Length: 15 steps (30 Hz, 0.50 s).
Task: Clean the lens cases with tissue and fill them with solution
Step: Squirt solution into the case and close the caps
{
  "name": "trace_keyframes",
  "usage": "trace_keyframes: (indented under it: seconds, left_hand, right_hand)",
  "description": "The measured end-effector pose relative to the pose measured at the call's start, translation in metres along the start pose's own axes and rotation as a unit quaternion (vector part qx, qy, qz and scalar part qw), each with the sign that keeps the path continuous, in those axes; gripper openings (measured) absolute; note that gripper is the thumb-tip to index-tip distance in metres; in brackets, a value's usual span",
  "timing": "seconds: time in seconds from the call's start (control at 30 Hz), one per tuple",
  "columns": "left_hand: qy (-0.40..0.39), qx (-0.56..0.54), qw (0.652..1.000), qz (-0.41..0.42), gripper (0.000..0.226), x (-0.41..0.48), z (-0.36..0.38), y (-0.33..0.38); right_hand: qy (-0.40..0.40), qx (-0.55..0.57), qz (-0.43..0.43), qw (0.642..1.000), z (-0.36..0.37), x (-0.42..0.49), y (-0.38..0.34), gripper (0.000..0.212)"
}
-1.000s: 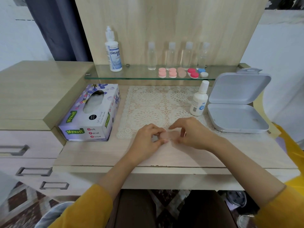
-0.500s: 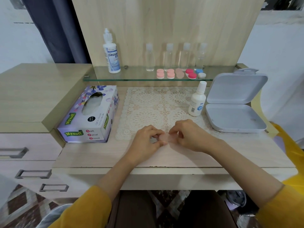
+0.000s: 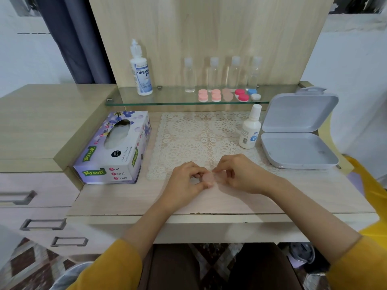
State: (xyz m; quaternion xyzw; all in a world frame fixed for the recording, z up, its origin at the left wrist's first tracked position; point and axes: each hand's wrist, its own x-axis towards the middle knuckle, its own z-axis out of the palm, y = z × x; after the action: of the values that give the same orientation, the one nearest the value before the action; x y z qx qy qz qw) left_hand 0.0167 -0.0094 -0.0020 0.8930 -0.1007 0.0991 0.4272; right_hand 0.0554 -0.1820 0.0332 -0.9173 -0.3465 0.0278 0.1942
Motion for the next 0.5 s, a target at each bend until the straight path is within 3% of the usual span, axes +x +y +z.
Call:
trace_keyframes:
  seconds: [0.27, 0.5]
  left_hand:
    - [0.006, 0.008, 1.0, 0.009, 0.026, 0.0018, 0.0009, 0.0003]
    - [0.012, 0.009, 1.0, 0.026, 0.029, 0.0002, 0.0011, -0.0014]
  right_hand:
    - [0.037, 0.001, 0.013, 0.999, 0.0031, 0.0017, 0.0011, 0.009]
    - [0.063, -0.004, 0.027, 0.998, 0.0081, 0.0013, 0.0003, 0.013]
